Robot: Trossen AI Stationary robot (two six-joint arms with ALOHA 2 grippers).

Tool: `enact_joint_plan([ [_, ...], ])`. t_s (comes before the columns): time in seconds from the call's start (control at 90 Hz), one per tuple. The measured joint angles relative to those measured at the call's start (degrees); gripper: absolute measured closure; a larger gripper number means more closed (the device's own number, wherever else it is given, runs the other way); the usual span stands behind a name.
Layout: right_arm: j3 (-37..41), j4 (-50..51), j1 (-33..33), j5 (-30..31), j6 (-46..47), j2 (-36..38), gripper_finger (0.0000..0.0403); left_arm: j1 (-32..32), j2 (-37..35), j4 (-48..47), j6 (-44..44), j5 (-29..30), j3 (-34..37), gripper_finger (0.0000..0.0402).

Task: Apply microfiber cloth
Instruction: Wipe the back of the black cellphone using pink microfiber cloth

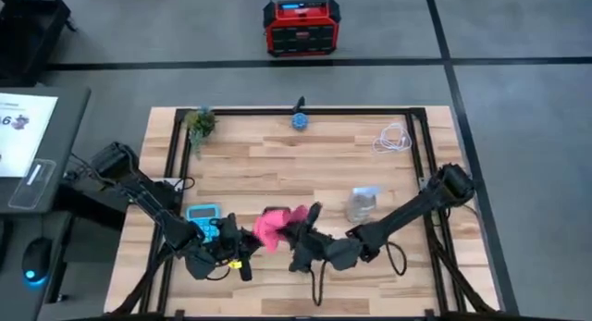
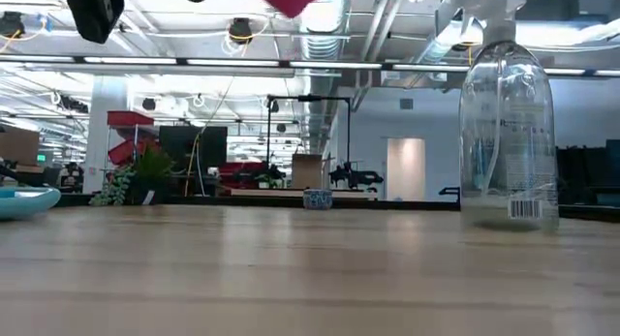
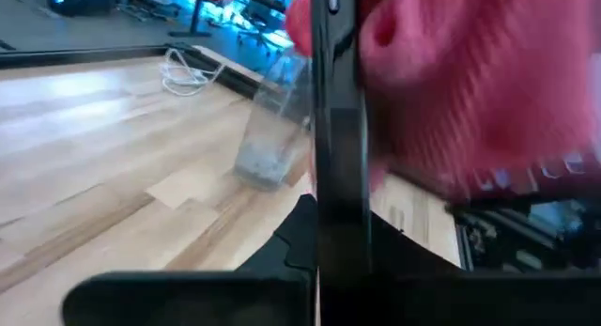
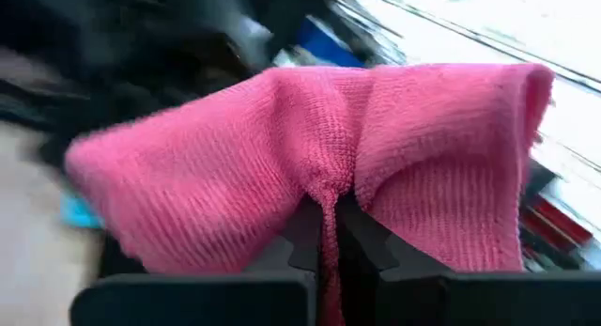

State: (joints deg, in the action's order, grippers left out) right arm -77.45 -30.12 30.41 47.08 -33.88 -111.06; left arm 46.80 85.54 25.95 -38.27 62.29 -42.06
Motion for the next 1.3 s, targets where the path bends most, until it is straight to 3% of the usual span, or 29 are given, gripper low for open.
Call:
enact_joint_plan([
  [0.1, 0.07, 0.0, 0.26, -11.46, 0.84, -1.93, 0.0403, -0.12, 0.0, 2.45, 2.11, 0.04, -0.11, 0.0395],
  [0.222, -0.17, -1.1, -0.64, -11.92, 0.88, -2.82, 0.0403, -0.56, 0.0, 5.37, 5.3, 0.71, -0.13, 0.0395],
  [0.322, -1.1, -1.67, -0.99, -3.98, -1.09, -3.65, 0.0403, -0.65, -0.02, 6.27, 6.75, 2.25, -0.09, 0.0395],
  [0.467, -2.01, -4.32, -0.5, 14.83, -2.3, -3.48, 0.0403, -0.67, -0.08, 7.21, 6.94, 3.06, -0.15, 0.0395],
  [0.522, -1.99, -4.67, -0.29, 17.08, -3.07, -3.09, 0.0403, -0.81, -0.09, 7.2, 6.84, 3.53, -0.15, 0.0395],
  [0.589, -1.95, -4.68, 0.13, 14.72, -2.35, -3.07, 0.0403, -0.76, -0.09, 7.14, 7.17, 3.23, -0.15, 0.0395],
  [0.767, -1.95, 1.5, 0.25, -2.26, 3.24, -3.46, 0.0403, -0.87, -0.02, 6.95, 8.55, 0.54, -0.15, 0.0395],
  [0.878, -1.95, 6.12, -0.12, -8.33, 3.51, -3.55, 0.0403, -0.87, 0.13, 8.1, 9.87, 0.72, -0.13, 0.0395],
  [0.933, -1.91, 8.3, -0.18, -8.42, 3.64, -3.63, 0.0403, -0.88, -0.01, 10.01, 10.98, 1.04, -0.27, 0.0395],
  [0.978, -1.87, 8.88, -0.06, -5.06, 3.57, -3.78, 0.0403, -0.87, -0.07, 10.66, 11.65, 1.24, -0.31, 0.0395],
  [1.1, -1.88, 6.74, 0.89, 14.89, 4.0, -3.81, 0.0403, -0.91, -0.08, 11.43, 13.15, 3.47, -0.22, 0.0395],
  [1.133, -1.88, 6.82, 1.02, 17.91, 4.21, -3.69, 0.0403, -0.87, -0.11, 11.48, 13.15, 3.64, -0.22, 0.0395],
  [1.211, -1.88, 7.14, 1.37, 17.11, 4.32, -3.66, 0.0403, -0.76, -0.11, 11.06, 13.16, 3.72, -0.18, 0.0395],
  [1.3, -1.82, 7.55, 1.84, 6.94, 4.56, -3.66, 0.0403, -0.63, -0.11, 10.69, 13.07, 1.72, -0.17, 0.0395],
])
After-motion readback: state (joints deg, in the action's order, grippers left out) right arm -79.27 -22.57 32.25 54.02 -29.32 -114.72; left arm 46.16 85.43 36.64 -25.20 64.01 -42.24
